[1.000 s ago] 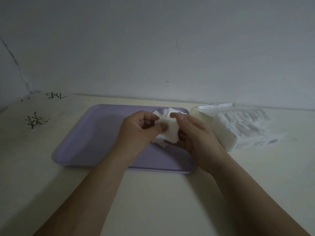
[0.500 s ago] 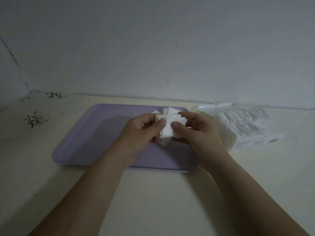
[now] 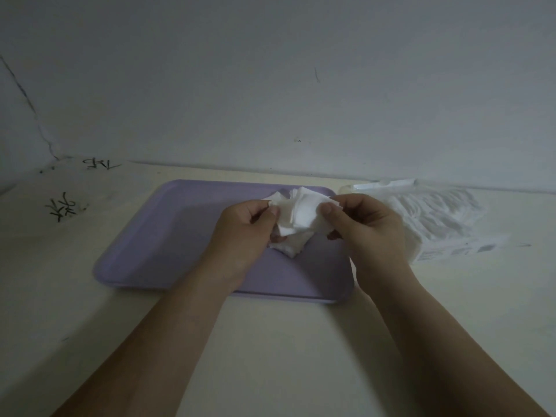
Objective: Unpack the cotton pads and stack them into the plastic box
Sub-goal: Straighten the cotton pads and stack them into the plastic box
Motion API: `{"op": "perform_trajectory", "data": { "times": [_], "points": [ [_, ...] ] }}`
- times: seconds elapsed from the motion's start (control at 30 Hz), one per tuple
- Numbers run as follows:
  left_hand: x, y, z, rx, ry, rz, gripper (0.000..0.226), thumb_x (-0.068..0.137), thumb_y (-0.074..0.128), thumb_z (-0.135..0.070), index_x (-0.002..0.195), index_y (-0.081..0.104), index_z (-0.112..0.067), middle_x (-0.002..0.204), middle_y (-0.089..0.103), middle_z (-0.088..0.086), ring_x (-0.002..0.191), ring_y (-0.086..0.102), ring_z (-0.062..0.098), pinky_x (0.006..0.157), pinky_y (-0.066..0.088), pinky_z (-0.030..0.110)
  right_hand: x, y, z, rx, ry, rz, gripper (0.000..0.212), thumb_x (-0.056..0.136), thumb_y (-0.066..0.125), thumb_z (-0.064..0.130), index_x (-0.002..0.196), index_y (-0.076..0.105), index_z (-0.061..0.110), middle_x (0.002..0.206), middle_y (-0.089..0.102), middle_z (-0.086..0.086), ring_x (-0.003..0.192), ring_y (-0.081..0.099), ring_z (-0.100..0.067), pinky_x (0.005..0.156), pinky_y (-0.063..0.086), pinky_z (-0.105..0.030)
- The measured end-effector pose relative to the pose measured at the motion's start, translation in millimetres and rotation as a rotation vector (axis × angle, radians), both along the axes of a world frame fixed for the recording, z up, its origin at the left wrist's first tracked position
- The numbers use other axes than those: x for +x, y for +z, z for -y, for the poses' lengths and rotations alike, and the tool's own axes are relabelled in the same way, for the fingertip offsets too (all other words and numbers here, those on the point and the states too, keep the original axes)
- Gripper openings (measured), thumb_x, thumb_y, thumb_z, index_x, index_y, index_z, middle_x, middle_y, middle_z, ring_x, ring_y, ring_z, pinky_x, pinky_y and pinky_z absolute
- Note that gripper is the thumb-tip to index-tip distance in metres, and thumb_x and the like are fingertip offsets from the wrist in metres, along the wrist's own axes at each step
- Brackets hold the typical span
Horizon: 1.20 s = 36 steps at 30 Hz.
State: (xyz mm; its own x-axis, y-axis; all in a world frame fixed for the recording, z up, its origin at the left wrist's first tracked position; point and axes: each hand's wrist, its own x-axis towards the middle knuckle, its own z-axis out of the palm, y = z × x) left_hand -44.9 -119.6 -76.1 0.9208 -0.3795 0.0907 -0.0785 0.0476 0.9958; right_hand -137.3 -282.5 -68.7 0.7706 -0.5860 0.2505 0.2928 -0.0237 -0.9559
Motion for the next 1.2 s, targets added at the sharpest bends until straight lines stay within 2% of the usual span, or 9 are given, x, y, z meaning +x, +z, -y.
{"op": "perform_trajectory", "data": {
  "times": [0.2, 0.33, 0.5, 0.6, 0.7, 0.8, 0.9, 1.0, 1.2],
  "points": [
    [-6, 6, 0, 0.030, -0.103, 0.005, 0.023, 0.106, 0.057, -0.010, 0.111, 0.079, -0.009, 0.107, 0.080, 0.011, 0.086, 0.076, 0.018, 0.078, 0.063, 0.033, -2, 4, -3, -0.131, 0.051, -0.054, 0.018, 0.090, 0.079, 0.003, 0.078, 0.075, 0.015, 0.063, 0.068, 0.009, 0.053, 0.055, -0.006, 0.053, 0.045, -0.018],
    [-10, 7, 1, 0.065, -0.147, 0.052, 0.025, 0.107, 0.054, -0.009, 0.108, 0.079, -0.012, 0.099, 0.080, 0.014, 0.081, 0.075, 0.022, 0.079, 0.065, 0.037, -2, 4, -1, -0.183, 0.036, -0.089, 0.016, 0.089, 0.080, 0.005, 0.081, 0.077, 0.019, 0.070, 0.074, 0.011, 0.063, 0.063, -0.001, 0.063, 0.051, -0.019],
    [-9, 6, -1, 0.087, -0.134, 0.065, 0.027, 0.107, 0.052, -0.006, 0.110, 0.078, -0.011, 0.098, 0.080, 0.013, 0.081, 0.077, 0.023, 0.076, 0.063, 0.034, -3, 6, 2, -0.205, 0.062, -0.107, 0.007, 0.089, 0.081, 0.005, 0.086, 0.079, 0.011, 0.070, 0.075, 0.011, 0.064, 0.065, 0.001, 0.064, 0.052, -0.016],
    [-10, 7, -1, 0.085, -0.142, 0.061, 0.027, 0.107, 0.050, -0.004, 0.110, 0.077, -0.009, 0.099, 0.080, 0.014, 0.080, 0.076, 0.021, 0.076, 0.063, 0.033, -3, 5, 1, -0.232, 0.018, -0.109, 0.012, 0.087, 0.083, 0.007, 0.083, 0.079, 0.018, 0.073, 0.075, 0.005, 0.067, 0.065, -0.002, 0.067, 0.052, -0.016],
    [-13, 9, 0, 0.042, -0.159, 0.021, 0.026, 0.108, 0.050, -0.004, 0.113, 0.075, -0.006, 0.102, 0.079, 0.017, 0.081, 0.076, 0.025, 0.076, 0.064, 0.035, -2, 6, 2, -0.248, 0.012, -0.089, 0.015, 0.088, 0.083, 0.008, 0.082, 0.077, 0.021, 0.085, 0.078, -0.001, 0.077, 0.068, -0.007, 0.071, 0.055, -0.019],
    [-13, 12, 1, -0.022, -0.164, -0.079, 0.023, 0.108, 0.054, -0.013, 0.112, 0.075, -0.006, 0.107, 0.078, 0.018, 0.095, 0.076, 0.034, 0.083, 0.064, 0.045, -3, 7, 0, -0.170, 0.080, -0.108, 0.014, 0.092, 0.077, 0.003, 0.084, 0.076, 0.015, 0.075, 0.077, 0.003, 0.068, 0.067, -0.006, 0.065, 0.054, -0.020],
    [-14, 14, 1, -0.101, -0.186, -0.178, 0.026, 0.104, 0.062, -0.023, 0.111, 0.075, -0.002, 0.111, 0.077, 0.021, 0.105, 0.075, 0.037, 0.087, 0.063, 0.048, -4, 7, -2, -0.214, 0.040, -0.132, 0.016, 0.091, 0.078, 0.006, 0.082, 0.076, 0.019, 0.074, 0.078, 0.001, 0.067, 0.068, -0.009, 0.067, 0.056, -0.027],
    [-14, 12, 0, -0.057, -0.171, -0.116, 0.019, 0.103, 0.062, -0.013, 0.111, 0.076, -0.003, 0.107, 0.078, 0.022, 0.104, 0.075, 0.040, 0.090, 0.063, 0.049, -5, 10, -4, -0.208, 0.039, -0.132, 0.018, 0.091, 0.078, 0.006, 0.085, 0.078, 0.023, 0.078, 0.080, 0.001, 0.070, 0.073, -0.010, 0.071, 0.059, -0.028],
    [-13, 11, 1, -0.096, -0.178, -0.196, 0.019, 0.104, 0.058, -0.006, 0.109, 0.075, 0.001, 0.112, 0.074, 0.029, 0.107, 0.072, 0.045, 0.091, 0.061, 0.051, -4, 9, -5, -0.161, 0.019, -0.080, 0.023, 0.089, 0.081, 0.006, 0.090, 0.081, 0.028, 0.080, 0.081, 0.003, 0.072, 0.074, -0.008, 0.074, 0.060, -0.024]
  ]
}}
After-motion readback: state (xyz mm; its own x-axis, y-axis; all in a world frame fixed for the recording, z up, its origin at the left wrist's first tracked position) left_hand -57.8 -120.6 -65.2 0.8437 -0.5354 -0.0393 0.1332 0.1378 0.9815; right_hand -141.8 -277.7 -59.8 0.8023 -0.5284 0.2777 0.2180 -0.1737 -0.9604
